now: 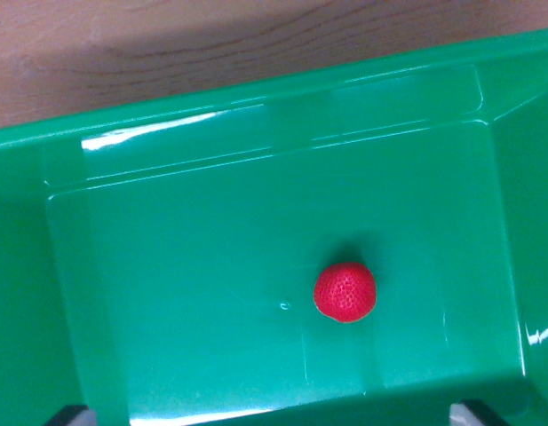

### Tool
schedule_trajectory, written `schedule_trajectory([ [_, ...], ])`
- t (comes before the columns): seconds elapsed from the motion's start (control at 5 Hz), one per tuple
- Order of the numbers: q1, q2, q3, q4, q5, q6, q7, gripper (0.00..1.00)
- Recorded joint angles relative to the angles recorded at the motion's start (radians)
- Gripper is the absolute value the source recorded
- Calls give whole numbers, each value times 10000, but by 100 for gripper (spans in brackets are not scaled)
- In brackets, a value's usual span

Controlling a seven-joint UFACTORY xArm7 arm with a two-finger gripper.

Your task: Pick fruit

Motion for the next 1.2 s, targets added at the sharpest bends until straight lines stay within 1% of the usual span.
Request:
schedule_trajectory([
  [0.2,0,0,0,0,0,0,0,0],
  [0.4,-13,159,-12,-265,7,-440,-82,0],
  [0.6,-13,159,-12,-265,7,-440,-82,0],
  [0.8,-28,329,-24,-550,14,-915,-169,0],
  [1.0,-28,329,-24,-550,14,-915,-169,0],
  [1.2,-42,493,-37,-824,21,-1370,-254,0],
])
